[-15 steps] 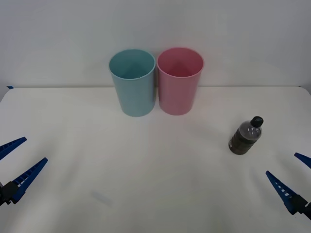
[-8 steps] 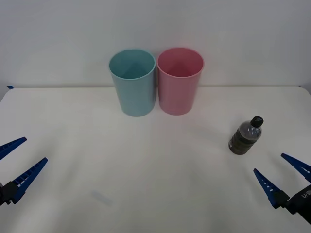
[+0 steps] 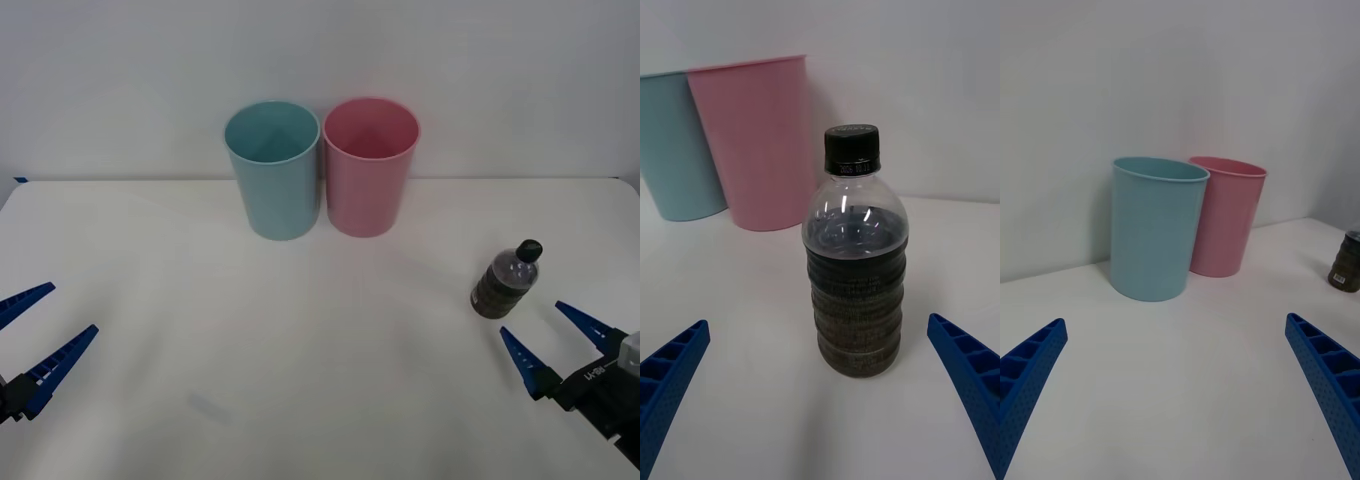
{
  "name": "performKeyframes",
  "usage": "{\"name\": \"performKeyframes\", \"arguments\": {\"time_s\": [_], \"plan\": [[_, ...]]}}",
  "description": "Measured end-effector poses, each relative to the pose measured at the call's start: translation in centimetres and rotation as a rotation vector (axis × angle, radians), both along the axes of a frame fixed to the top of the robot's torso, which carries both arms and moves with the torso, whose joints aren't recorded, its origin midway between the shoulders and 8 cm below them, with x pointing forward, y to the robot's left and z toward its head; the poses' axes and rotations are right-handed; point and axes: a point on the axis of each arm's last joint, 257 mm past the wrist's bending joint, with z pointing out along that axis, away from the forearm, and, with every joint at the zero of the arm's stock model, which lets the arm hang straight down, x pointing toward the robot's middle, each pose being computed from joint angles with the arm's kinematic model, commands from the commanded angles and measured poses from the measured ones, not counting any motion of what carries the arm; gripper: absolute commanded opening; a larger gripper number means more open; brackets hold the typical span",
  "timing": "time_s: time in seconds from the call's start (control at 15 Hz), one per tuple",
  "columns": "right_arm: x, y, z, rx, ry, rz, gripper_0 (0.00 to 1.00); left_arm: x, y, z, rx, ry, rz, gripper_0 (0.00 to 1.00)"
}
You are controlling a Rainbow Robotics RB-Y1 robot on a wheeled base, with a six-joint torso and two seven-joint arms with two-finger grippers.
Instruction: Grasp the object on the table and drop it into the matching bin: aluminum can to the light blue bin, PET bottle to the pink bin.
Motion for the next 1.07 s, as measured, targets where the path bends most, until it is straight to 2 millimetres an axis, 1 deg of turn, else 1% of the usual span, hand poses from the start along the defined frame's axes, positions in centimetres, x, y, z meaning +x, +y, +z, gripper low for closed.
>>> {"name": "performKeyframes", "arguments": {"time_s": [0.13,0.47,1.07], "plan": [[1.1,0.4,-0.3,0.001,-0.004,-0.006,1.0,0.0,0.0,0.0,0.0,0.0,0.0,1.0],[3.6,0.5,-1.2,-0.006,-0.006,-0.03,1.0,0.0,0.0,0.0,0.0,0.0,0.0,1.0],[7.6,1.2,-1.9,-0.018,-0.011,-0.038,1.0,0.0,0.0,0.0,0.0,0.0,0.0,1.0]]}}
